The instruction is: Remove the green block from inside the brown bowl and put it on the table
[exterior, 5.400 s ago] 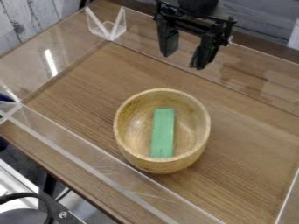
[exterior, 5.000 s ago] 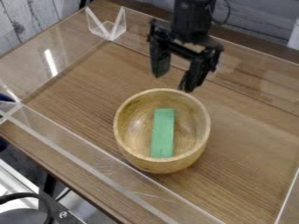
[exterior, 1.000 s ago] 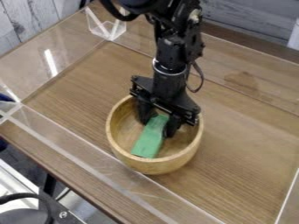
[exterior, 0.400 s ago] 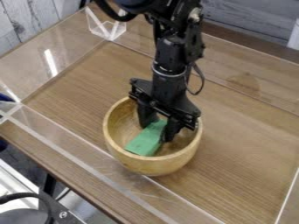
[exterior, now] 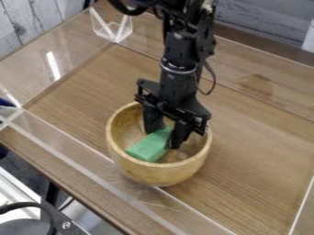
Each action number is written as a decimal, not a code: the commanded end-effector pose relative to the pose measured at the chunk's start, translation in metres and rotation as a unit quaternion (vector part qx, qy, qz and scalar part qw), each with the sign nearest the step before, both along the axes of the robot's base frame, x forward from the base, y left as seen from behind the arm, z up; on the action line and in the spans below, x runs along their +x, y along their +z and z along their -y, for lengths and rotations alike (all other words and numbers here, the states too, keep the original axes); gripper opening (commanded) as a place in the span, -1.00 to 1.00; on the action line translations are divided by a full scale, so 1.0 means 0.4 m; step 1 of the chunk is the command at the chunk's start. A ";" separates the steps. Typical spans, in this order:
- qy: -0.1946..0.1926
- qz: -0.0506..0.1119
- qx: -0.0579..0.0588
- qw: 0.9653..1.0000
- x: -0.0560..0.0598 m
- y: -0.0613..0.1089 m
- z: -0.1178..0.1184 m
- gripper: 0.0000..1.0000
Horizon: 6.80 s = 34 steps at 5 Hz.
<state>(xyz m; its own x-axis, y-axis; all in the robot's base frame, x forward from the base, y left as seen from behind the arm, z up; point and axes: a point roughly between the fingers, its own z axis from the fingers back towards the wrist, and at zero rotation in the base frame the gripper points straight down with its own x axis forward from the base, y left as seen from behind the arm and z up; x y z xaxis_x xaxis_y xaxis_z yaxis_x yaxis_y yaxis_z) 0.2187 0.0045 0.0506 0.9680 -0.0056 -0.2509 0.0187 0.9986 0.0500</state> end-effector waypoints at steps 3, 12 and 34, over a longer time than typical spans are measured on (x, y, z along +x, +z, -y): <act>0.013 0.016 -0.020 1.000 0.011 0.076 -0.026 -1.00; 0.043 0.045 -0.022 0.998 0.055 0.150 -0.106 -1.00; 0.105 0.038 0.091 0.990 0.248 0.025 -0.399 1.00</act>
